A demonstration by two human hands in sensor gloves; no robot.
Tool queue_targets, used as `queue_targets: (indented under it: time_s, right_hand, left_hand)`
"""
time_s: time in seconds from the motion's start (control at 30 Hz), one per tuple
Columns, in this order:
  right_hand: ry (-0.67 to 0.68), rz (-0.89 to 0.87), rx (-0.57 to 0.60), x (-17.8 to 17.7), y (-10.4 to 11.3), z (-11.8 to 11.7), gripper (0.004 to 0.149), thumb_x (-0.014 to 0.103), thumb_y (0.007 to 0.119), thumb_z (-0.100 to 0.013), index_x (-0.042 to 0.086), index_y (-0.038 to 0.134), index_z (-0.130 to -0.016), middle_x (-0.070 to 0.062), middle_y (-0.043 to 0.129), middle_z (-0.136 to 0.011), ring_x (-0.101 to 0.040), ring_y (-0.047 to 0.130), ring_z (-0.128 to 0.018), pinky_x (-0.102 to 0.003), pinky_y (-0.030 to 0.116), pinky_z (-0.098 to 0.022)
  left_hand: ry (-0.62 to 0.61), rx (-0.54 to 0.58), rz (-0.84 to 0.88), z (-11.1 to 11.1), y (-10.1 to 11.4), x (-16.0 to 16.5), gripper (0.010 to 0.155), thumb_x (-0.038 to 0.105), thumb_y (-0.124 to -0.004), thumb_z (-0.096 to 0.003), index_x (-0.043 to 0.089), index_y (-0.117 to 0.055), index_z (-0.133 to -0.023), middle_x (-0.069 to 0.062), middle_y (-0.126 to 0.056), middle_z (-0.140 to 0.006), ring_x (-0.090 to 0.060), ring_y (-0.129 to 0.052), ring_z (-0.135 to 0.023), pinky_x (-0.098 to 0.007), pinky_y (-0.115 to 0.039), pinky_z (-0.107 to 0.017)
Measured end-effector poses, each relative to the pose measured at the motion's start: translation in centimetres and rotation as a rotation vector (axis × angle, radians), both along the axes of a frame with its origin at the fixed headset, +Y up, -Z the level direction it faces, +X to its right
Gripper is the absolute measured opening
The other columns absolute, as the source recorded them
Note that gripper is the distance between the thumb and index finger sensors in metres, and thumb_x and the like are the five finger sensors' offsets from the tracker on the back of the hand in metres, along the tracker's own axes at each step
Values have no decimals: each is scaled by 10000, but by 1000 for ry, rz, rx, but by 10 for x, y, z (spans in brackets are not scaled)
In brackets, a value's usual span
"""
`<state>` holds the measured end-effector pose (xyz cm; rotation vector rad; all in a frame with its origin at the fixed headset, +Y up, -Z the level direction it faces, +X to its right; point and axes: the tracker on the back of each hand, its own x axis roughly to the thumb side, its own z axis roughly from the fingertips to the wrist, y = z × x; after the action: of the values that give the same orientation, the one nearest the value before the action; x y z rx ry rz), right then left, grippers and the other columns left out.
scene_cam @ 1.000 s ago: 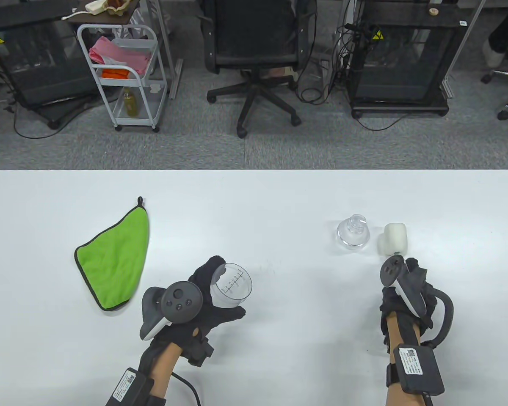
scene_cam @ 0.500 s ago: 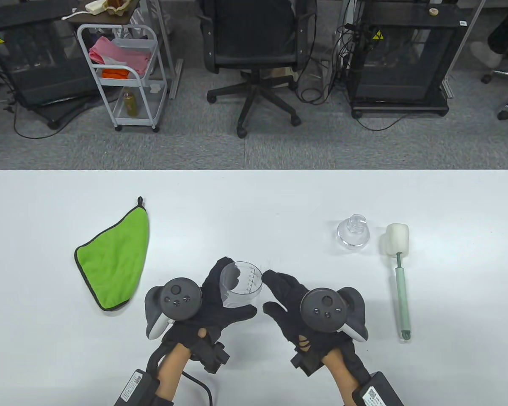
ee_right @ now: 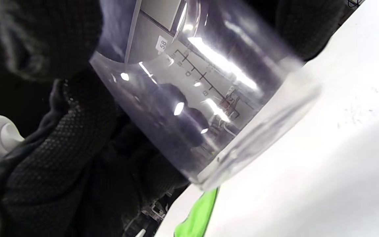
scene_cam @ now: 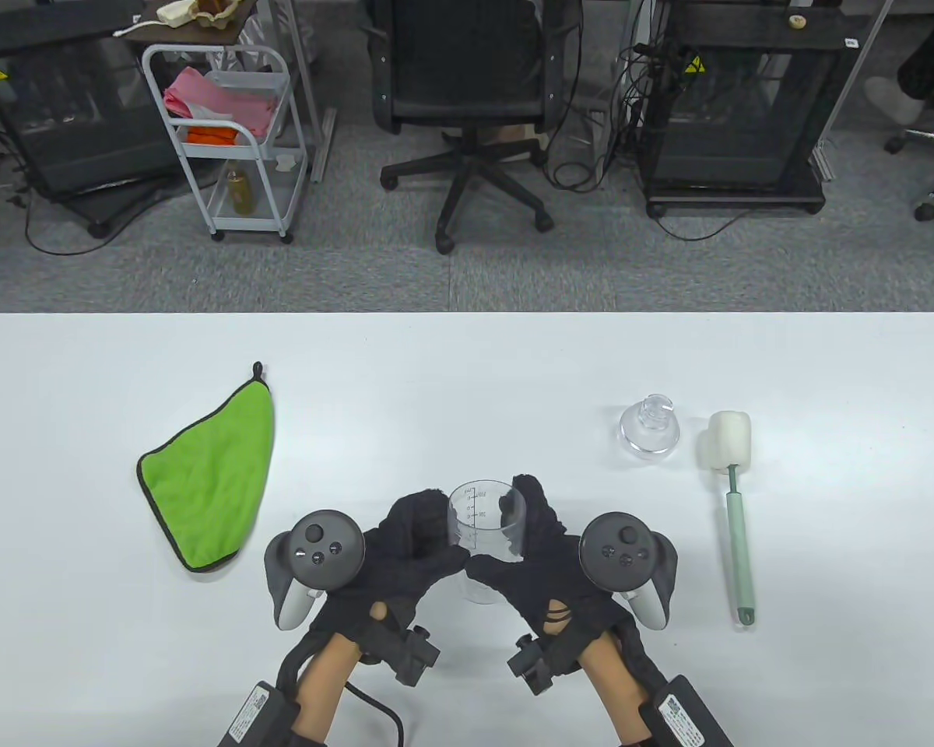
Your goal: Brush the shaker cup with the cup brush
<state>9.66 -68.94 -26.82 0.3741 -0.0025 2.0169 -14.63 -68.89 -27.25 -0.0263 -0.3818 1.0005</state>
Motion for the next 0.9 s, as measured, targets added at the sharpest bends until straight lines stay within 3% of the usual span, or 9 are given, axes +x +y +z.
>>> queue_targets:
  time_s: [0.1,0.2,0.3,0.37,0.43,0.53,0.63,0.7,0.9]
  right_hand:
    - [15,-60,9,5,-1,-3,1088,558,975,-269,10,383,-1000,-328,607,-950,-517,811,-793,-574,796,-549]
    - [35,-32,38,7,1,-4,1073,599,948,-297,3,397,-998,-325,632,-938,-485,856,-767,-540,828,-536]
    - [40,-40,40,9,4,-2,1071,611,943,-298,2,408,-997,-325,645,-931,-477,871,-752,-529,839,-526]
    - [36,-30,60,11,9,1,1071,613,942,-297,1,412,-998,-325,648,-930,-477,873,-750,-530,840,-523]
    - [31,-17,88,15,13,2,1071,619,938,-299,6,410,-1001,-318,648,-934,-470,874,-754,-523,842,-527]
    - [26,-32,96,20,16,3,1071,622,933,-302,6,407,-1003,-319,646,-935,-470,873,-754,-521,841,-526]
    - [19,-18,105,25,18,4,1067,621,923,-308,5,401,-1006,-321,639,-939,-474,867,-757,-522,835,-530]
    - [11,-15,109,29,19,4,1067,625,918,-312,6,398,-1007,-319,638,-941,-470,868,-758,-520,835,-530]
    - [-2,-29,99,36,18,1,1065,628,916,-314,7,400,-1009,-318,642,-940,-470,869,-755,-518,835,-528]
  left_hand:
    - [-15,21,23,-2,0,-4,577,409,-845,-393,214,-670,-908,-44,-917,-818,-210,-1099,-670,-385,-961,-444]
    - [15,56,61,-2,5,-8,435,324,-880,-433,249,-756,-843,-22,-973,-726,-171,-1119,-575,-411,-949,-419]
    - [182,235,-248,-3,27,-15,481,368,-879,-429,271,-735,-877,0,-955,-752,-177,-1094,-608,-438,-915,-461]
    - [265,274,-495,-9,36,-22,559,429,-851,-435,281,-687,-948,2,-911,-827,-229,-1048,-700,-492,-862,-523]
    - [299,201,-743,-21,36,-30,688,514,-786,-451,318,-535,-1061,-49,-800,-1011,-345,-949,-871,-569,-791,-598]
    - [356,29,-967,-41,24,-47,808,619,-721,-442,369,-357,-1119,-103,-523,-1219,-550,-667,-1068,-696,-645,-679]
    - [436,-44,-997,-64,0,-72,829,627,-719,-430,378,-331,-1120,-137,-437,-1246,-625,-551,-1087,-750,-585,-681]
    - [478,-170,-991,-79,-22,-90,835,621,-711,-432,373,-311,-1122,-147,-380,-1255,-644,-484,-1099,-759,-541,-699]
    - [568,-432,-1062,-102,-70,-132,858,627,-693,-424,388,-241,-1114,-151,-234,-1260,-603,-321,-1139,-740,-454,-753]
